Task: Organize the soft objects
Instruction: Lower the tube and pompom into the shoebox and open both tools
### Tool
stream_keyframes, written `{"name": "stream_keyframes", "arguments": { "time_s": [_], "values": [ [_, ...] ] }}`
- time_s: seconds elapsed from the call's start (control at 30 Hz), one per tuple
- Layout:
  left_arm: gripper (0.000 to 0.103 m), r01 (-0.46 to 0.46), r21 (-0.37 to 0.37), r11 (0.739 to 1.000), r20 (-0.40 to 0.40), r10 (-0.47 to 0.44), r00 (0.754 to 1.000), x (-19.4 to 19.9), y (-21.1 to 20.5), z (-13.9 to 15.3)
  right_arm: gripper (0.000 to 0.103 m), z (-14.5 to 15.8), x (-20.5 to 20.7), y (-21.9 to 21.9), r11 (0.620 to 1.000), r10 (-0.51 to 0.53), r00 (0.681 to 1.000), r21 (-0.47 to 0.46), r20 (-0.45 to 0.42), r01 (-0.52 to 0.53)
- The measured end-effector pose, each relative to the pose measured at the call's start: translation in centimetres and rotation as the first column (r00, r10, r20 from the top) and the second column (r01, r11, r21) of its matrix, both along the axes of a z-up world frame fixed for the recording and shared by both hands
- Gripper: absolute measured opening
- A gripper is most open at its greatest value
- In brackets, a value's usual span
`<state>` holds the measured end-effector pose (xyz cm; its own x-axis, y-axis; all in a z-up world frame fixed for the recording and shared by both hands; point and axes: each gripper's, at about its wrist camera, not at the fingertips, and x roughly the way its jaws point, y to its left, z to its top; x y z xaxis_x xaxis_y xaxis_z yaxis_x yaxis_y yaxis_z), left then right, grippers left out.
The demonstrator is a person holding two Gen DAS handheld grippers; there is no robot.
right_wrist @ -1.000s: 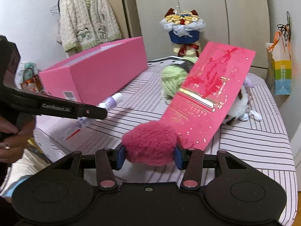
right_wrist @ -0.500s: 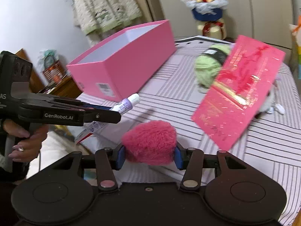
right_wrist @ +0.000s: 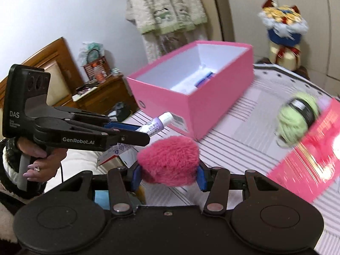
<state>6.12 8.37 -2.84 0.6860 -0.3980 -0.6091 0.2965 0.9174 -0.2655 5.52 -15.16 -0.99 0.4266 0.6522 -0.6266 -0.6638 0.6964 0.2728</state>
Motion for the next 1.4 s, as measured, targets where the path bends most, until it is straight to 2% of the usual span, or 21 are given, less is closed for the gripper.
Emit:
{"name": "stream_keyframes", "arguments": {
  "time_s": [0.2,0.37,0.5,0.67,0.77,0.97,1.23,1.4],
  "values": [
    [0.023,-0.037,0.004,0.999,0.061,0.037,0.997,0.0,2.4,2.1,0.055,1.6,1.1,2.5,0.999,0.043,0.998,0.024,0.052,-0.044],
    [0.023,-0.047,0.02,0.999,0.111,0.044,0.993,1.5,3.5,4.3,0.055,3.4,2.9,3.9,0.998,0.039,0.993,0.036,0.111,-0.043],
    [0.023,-0.044,0.029,0.999,0.141,0.04,0.989,4.2,3.7,5.9,0.055,4.9,4.6,5.4,1.0,0.014,0.976,0.004,0.215,-0.015],
    [0.023,-0.064,0.06,0.996,0.152,0.054,0.987,9.3,3.5,7.2,0.055,6.0,9.1,8.0,0.995,-0.006,0.963,-0.098,0.268,0.034],
    [0.023,-0.078,0.075,0.994,0.131,0.068,0.989,12.5,3.5,7.3,0.055,5.9,12.6,10.2,0.976,0.036,0.961,-0.216,0.273,0.024],
    [0.023,-0.11,0.1,0.989,0.051,0.105,0.993,19.0,3.6,6.1,0.055,4.2,18.4,13.4,0.913,0.117,0.968,-0.408,0.221,-0.018],
    [0.023,-0.153,0.134,0.979,-0.047,0.16,0.986,24.9,3.7,3.6,0.055,1.8,22.6,15.8,0.879,0.156,0.968,-0.475,0.197,-0.045],
    [0.023,-0.179,0.139,0.974,-0.064,0.189,0.98,26.6,4.0,2.6,0.055,0.8,24.3,16.7,0.868,0.165,0.972,-0.492,0.164,-0.064]
  ]
}}
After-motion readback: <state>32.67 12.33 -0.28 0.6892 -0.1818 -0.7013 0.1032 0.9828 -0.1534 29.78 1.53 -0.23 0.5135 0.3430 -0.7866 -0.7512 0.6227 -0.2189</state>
